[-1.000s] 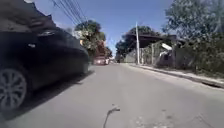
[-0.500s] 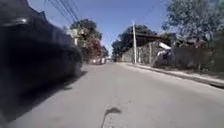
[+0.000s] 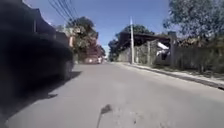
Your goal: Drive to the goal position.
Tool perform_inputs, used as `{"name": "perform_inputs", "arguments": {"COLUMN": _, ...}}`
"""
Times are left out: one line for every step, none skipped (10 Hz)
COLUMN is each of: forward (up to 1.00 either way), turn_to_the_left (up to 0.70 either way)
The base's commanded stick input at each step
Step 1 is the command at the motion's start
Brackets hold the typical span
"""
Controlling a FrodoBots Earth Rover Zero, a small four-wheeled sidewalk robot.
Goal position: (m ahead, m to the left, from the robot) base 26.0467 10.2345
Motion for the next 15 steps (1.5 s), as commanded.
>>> {"name": "perform_inputs", "arguments": {"forward": 1.00, "turn_to_the_left": 0.00}}
{"name": "perform_inputs", "arguments": {"forward": 1.00, "turn_to_the_left": 0.00}}
{"name": "perform_inputs", "arguments": {"forward": 1.00, "turn_to_the_left": 0.00}}
{"name": "perform_inputs", "arguments": {"forward": 1.00, "turn_to_the_left": 0.00}}
{"name": "perform_inputs", "arguments": {"forward": 1.00, "turn_to_the_left": 0.00}}
{"name": "perform_inputs", "arguments": {"forward": 1.00, "turn_to_the_left": 0.00}}
{"name": "perform_inputs", "arguments": {"forward": 1.00, "turn_to_the_left": 0.00}}
{"name": "perform_inputs", "arguments": {"forward": 1.00, "turn_to_the_left": 0.00}}
{"name": "perform_inputs", "arguments": {"forward": 1.00, "turn_to_the_left": 0.00}}
{"name": "perform_inputs", "arguments": {"forward": 1.00, "turn_to_the_left": 0.00}}
{"name": "perform_inputs", "arguments": {"forward": 1.00, "turn_to_the_left": 0.00}}
{"name": "perform_inputs", "arguments": {"forward": 1.00, "turn_to_the_left": 0.00}}
{"name": "perform_inputs", "arguments": {"forward": 1.00, "turn_to_the_left": -0.02}}
{"name": "perform_inputs", "arguments": {"forward": 1.00, "turn_to_the_left": -0.03}}
{"name": "perform_inputs", "arguments": {"forward": 1.00, "turn_to_the_left": -0.04}}
